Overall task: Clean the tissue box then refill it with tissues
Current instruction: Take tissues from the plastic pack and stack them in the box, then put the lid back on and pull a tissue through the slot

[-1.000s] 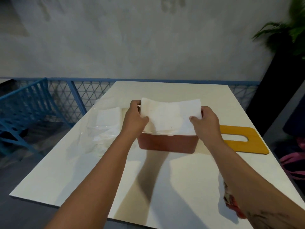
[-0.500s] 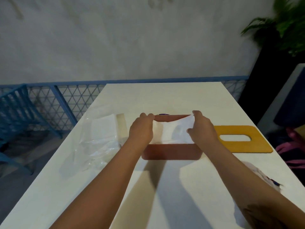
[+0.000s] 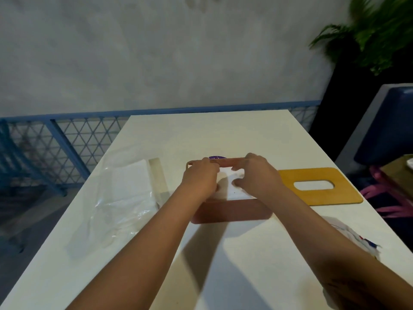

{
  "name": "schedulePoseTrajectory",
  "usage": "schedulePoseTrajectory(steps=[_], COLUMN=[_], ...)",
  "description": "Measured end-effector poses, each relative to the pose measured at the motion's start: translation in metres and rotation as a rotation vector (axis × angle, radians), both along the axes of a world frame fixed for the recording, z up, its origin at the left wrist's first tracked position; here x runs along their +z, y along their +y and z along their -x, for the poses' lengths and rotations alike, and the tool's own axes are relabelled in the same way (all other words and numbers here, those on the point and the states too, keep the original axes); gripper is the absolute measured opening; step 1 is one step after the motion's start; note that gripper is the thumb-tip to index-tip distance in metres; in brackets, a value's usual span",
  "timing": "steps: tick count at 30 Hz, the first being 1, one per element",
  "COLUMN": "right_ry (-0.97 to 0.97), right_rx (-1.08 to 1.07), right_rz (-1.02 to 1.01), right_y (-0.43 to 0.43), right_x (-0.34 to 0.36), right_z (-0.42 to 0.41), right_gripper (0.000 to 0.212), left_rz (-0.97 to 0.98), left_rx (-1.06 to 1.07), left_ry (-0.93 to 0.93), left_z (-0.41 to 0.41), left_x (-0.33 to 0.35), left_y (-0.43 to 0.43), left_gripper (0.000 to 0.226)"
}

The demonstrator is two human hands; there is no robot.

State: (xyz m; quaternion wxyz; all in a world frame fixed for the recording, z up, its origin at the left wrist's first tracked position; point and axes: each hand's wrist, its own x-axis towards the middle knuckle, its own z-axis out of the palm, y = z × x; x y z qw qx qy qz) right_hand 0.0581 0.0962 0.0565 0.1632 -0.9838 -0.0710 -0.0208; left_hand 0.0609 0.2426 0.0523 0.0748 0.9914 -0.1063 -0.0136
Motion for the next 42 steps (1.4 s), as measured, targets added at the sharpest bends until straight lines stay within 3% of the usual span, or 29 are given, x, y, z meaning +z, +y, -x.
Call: schedulePoseTrajectory(steps=[5,10,12,20,24,31,36,42], right_ry=[0.223,0.314,0.339,0.349,0.318,0.101,-0.063,-0.204], right_rx=[-0.002,-0.078,-0.091,-0.106,-0.125,-0.123,-0.095,-0.145], right_rz=[0.064,0.078,0.084,0.107,0.073,0.054,-0.124,-0.121], right_y=[0.005,-0.002,-0.003,0.0,-0.004,-0.017,-0.044,-0.109], right_x=[0.0,0.002,0.001,-0.004,-0.006,-0.001,0.009,0.021], right_z=[-0.001,-0.006,-0.008,-0.007,-0.004,0.001,0.009,0.01], right_gripper=[0.044,0.063,0.066,0.067,0.062,0.021,0.016,0.019], left_rz=[0.022,0.011,0.005,-0.01,-0.07,-0.016,-0.006,0.267], left_rx=[-0.053,-0.07,-0.071,-0.1,-0.131,-0.077,0.031,0.131], left_ry=[0.087,0.17,0.199,0.205,0.181,0.168,0.078,-0.128], left_z=[0.0,-0.005,-0.007,-0.011,-0.016,-0.019,-0.016,-0.004], left_x=[0.001,0.001,0.001,-0.003,-0.009,-0.01,0.001,0.034], left_y=[-0.002,0.0,0.001,0.001,0.002,0.004,-0.011,-0.077], left_gripper=[0.02,0.038,0.045,0.027,0.027,0.028,0.028,0.033])
